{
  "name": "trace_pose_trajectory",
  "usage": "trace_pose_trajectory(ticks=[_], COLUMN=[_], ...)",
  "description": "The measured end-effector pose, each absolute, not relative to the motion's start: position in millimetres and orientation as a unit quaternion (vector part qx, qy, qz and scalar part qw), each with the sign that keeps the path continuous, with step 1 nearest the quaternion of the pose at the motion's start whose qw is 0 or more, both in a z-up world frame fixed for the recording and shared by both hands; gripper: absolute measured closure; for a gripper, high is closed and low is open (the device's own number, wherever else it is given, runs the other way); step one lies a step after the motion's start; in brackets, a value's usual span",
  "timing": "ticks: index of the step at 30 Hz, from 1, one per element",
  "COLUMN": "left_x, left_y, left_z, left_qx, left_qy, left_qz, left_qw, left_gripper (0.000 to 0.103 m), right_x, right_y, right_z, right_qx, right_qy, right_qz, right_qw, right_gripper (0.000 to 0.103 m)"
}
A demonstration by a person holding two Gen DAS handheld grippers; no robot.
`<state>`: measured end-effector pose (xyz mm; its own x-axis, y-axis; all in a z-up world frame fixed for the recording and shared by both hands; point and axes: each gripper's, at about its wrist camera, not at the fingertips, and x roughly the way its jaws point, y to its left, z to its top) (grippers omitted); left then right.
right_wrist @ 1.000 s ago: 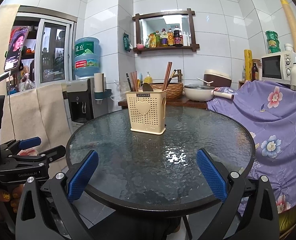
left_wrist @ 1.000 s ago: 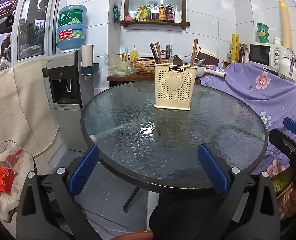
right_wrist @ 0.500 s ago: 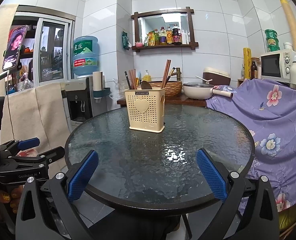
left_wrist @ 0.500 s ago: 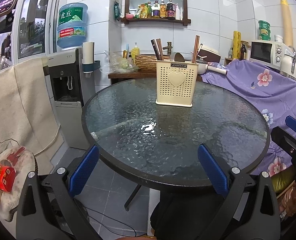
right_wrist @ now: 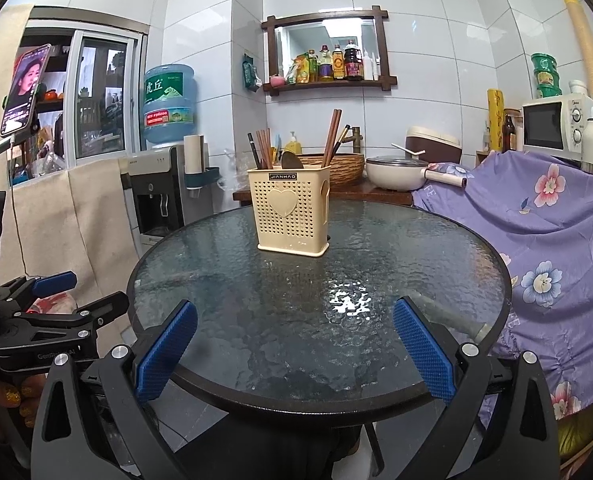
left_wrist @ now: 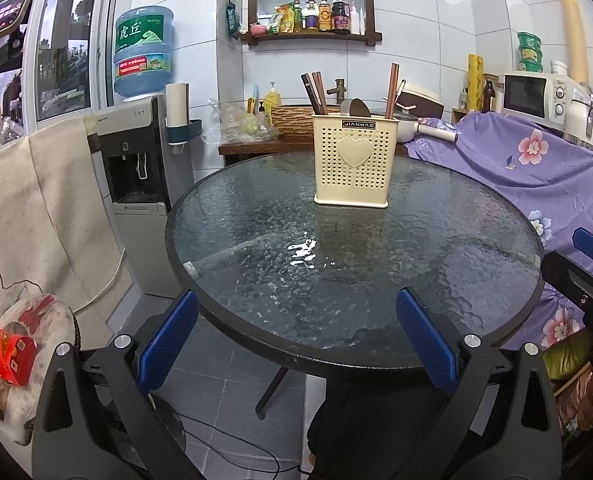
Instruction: Organize utensils
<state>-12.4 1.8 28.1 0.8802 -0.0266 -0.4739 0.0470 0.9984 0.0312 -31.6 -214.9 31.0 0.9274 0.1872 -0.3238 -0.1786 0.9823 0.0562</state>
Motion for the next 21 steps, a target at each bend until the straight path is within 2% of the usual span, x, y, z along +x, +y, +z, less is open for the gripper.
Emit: trace_pose_trajectory(ticks=[21], left_x=[-10.5], left_y=[3.0], left_z=[25.8], left_qx=[0.028], left_qy=[0.252], left_qz=[-0.016], left_qw=[0.967], left_gripper=[0.006], right_x=[-29.0], right_y=[-215.0], right_z=[31.4], right_qx=[0.012], right_qy=[0.173], right_qz=[0.092], right_qw=[0.981], right_gripper=[0.006])
